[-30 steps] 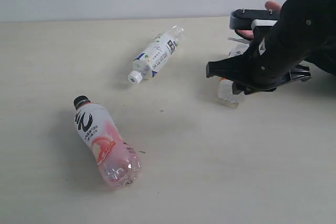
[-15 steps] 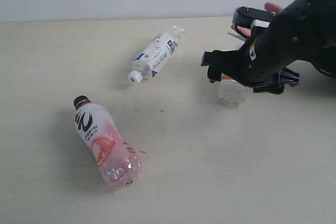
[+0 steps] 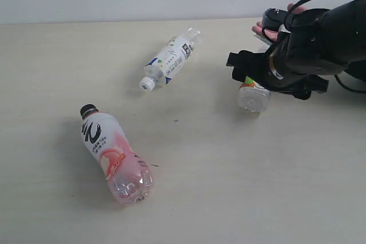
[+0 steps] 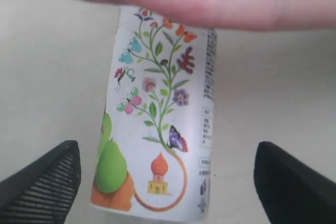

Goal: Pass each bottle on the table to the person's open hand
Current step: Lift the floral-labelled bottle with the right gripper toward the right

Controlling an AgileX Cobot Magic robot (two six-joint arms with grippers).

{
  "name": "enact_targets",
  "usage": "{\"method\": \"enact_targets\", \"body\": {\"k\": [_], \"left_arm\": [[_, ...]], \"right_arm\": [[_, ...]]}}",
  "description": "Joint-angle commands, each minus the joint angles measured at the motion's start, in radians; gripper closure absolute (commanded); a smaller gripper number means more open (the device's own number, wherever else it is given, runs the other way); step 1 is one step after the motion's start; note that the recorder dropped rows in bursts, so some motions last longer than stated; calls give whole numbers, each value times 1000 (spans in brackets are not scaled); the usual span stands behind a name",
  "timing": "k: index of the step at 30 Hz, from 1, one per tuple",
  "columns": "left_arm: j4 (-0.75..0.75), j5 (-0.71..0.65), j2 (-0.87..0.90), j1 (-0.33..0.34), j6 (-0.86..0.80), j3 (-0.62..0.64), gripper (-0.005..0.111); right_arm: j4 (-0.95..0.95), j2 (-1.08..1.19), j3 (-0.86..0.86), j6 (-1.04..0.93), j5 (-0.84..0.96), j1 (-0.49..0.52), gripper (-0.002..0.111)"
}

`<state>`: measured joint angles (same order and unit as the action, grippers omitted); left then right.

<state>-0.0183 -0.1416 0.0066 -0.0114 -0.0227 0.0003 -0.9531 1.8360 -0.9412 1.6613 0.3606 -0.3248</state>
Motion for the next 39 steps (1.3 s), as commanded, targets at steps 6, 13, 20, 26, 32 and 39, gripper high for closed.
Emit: {"method": "enact_targets", "body": {"k": [6, 13, 20, 26, 32, 39], "left_arm": [[1, 2, -7, 1, 2, 0, 107], [1, 2, -7, 1, 2, 0, 107], [1, 2, -7, 1, 2, 0, 107], [1, 2, -7, 1, 2, 0, 107], [1, 2, -7, 1, 2, 0, 107], [1, 2, -7, 1, 2, 0, 107]], "right_arm": [[-135, 86, -77, 119, 10, -2, 24], [-135, 145, -86, 120, 37, -2, 25], [-149, 151, -86, 120, 46, -2, 45], [-135, 152, -86, 100, 46, -2, 91], [24, 119, -86, -107, 26, -2, 108], [282, 12, -25, -413, 25, -2, 108]]}}
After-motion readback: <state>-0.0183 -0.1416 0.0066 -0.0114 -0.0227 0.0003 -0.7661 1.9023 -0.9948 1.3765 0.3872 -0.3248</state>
